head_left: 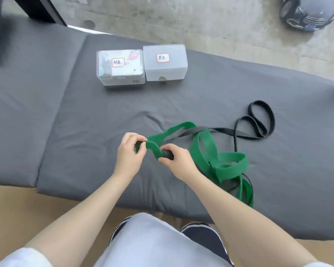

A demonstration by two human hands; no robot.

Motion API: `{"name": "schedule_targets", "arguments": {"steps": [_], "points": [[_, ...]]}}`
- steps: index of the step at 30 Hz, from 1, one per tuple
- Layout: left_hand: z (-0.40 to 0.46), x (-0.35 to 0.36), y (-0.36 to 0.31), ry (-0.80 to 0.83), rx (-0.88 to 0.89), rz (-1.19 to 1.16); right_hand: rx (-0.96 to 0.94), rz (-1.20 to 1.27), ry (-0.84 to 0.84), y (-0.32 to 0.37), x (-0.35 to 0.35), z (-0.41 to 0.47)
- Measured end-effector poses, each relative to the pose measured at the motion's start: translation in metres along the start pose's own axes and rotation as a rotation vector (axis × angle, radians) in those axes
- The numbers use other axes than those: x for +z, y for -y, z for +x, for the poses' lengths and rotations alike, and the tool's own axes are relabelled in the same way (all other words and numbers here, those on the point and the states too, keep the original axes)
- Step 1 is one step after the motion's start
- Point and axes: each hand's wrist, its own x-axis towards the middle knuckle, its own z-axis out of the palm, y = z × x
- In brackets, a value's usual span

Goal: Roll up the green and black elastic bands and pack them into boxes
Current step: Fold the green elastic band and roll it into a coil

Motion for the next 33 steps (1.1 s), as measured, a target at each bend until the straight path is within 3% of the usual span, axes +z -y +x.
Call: {"name": "schedule_targets", "arguments": {"steps": [3,7,11,15,23,26,30,31,33], "points": [[0.001,-0.006,0.009,-0.006,-0.092,0.011,0.006,-0.062,-0.006,0.000,0.007,0.001],[-0.005,0.022,0.001,0.132,-0.132,0.069,0.126,-0.177,-0.160,-0.027,-0.015,-0.006],[-0.012,0.067,-0.035,0.299,-0.070,0.025,0.152,-0.011,-0.226,-0.050,-0.067,-0.017],[-0.020,0.116,-0.068,0.417,0.046,0.058,0.124,0.005,-0.354,-0.076,-0.132,-0.024],[-0.033,0.191,-0.092,0.273,0.064,0.191,0.186,-0.046,-0.552,-0.173,-0.243,-0.031],[-0.034,0.207,-0.081,0.307,-0.052,0.395,0.405,-0.088,-0.511,-0.229,-0.264,-0.035],[-0.042,0.213,-0.075,0.442,-0.272,0.615,0.763,-0.227,-0.246,-0.261,-0.247,-0.040],[-0.043,0.214,-0.077,0.429,-0.251,0.680,0.744,-0.258,-0.250,-0.257,-0.239,-0.039],[-0.045,0.216,-0.081,0.361,-0.142,0.767,0.455,-0.308,-0.337,-0.238,-0.224,-0.035]]}}
